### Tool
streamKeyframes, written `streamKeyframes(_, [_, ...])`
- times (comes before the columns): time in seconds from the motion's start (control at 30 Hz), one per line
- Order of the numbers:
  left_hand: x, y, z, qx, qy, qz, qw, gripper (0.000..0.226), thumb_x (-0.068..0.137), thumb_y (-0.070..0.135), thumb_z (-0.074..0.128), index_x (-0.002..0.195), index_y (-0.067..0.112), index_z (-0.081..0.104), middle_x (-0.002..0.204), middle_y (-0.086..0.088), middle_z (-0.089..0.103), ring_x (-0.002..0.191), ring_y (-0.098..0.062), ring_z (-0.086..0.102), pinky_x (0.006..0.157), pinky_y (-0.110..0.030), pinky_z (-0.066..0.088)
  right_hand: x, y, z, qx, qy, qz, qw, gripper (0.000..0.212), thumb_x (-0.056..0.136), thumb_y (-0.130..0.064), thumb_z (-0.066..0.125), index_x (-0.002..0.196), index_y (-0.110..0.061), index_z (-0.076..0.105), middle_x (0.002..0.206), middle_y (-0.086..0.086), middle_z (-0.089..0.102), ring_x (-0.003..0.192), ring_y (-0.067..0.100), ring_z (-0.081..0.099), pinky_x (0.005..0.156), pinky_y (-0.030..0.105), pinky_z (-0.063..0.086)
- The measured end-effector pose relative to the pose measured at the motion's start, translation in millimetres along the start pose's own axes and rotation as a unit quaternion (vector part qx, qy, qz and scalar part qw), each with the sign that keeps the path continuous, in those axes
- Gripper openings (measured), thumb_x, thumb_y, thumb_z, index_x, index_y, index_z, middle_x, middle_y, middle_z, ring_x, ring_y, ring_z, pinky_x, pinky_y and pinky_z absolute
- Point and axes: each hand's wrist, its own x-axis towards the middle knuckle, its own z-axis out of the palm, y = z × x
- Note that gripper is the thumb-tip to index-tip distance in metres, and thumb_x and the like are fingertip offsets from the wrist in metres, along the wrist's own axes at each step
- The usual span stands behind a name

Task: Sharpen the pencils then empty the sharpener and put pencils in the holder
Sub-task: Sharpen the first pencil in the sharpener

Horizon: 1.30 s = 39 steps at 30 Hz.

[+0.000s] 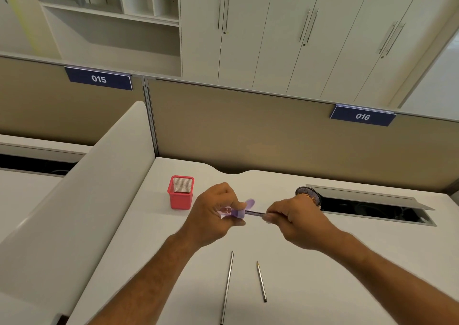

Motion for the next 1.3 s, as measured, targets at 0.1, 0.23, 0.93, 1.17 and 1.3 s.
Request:
streamKeyframes(0.1, [-0.6,0.5,1.8,0.004,0.011,0.011,1.000,0.014,0.070,0.022,0.082,0.078,0.019,0.072,0.081,0.007,0.062,0.075,-0.017,0.059,0.061,-0.029,0.054,1.1,0.3,-2.6,-0.024,-0.047,-0.003,0.999,0.035,0.096,-0.041,0.044,0.083,-0.022,0.069,0.052,-0.016,0.048,0.044,0.006,0.040,0.050,0.019,0.026])
streamKeyframes(0.23, [-1.4,0.2,0.2,-0.004,-0.014,-0.021,1.000,0.024,0.066,0.025,0.085,0.083,0.018,0.070,0.080,0.012,0.062,0.072,-0.012,0.059,0.059,-0.015,0.049,-3.5,-1.4,-1.4,-0.068,-0.044,-0.026,0.996,0.046,0.092,-0.053,0.033,0.086,-0.022,0.066,0.072,-0.006,0.067,0.059,0.017,0.057,0.055,0.032,0.045])
streamKeyframes(0.93, [1.6,4.7,5.1,-0.006,-0.011,-0.004,1.000,0.015,0.069,0.021,0.084,0.079,0.018,0.073,0.082,0.011,0.060,0.075,-0.017,0.060,0.063,-0.025,0.054,-5.6,5.5,-0.8,0.040,-0.022,-0.047,0.998,0.031,0.092,-0.037,0.056,0.069,-0.017,0.064,0.054,0.000,0.060,0.046,0.017,0.049,0.046,0.029,0.039])
streamKeyframes(1.17, [1.2,4.1,7.4,-0.004,-0.006,0.006,1.000,0.016,0.068,0.025,0.083,0.077,0.019,0.072,0.080,0.014,0.060,0.074,-0.015,0.059,0.060,-0.023,0.052,-2.0,-1.1,-18.3,0.115,-0.115,0.018,0.987,0.022,0.090,-0.038,0.065,0.088,-0.017,0.072,0.061,-0.014,0.064,0.045,0.004,0.057,0.049,0.009,0.037])
streamKeyframes(1.3, [0.9,2.2,3.6,-0.021,0.010,-0.011,1.000,0.024,0.065,0.024,0.086,0.082,0.017,0.070,0.079,0.018,0.059,0.071,-0.011,0.057,0.060,-0.015,0.047,-7.0,6.2,-31.7,-0.020,-0.064,-0.014,0.998,0.057,0.072,-0.072,0.060,0.117,-0.037,0.061,0.087,-0.028,0.063,0.060,-0.002,0.057,0.064,0.018,0.046])
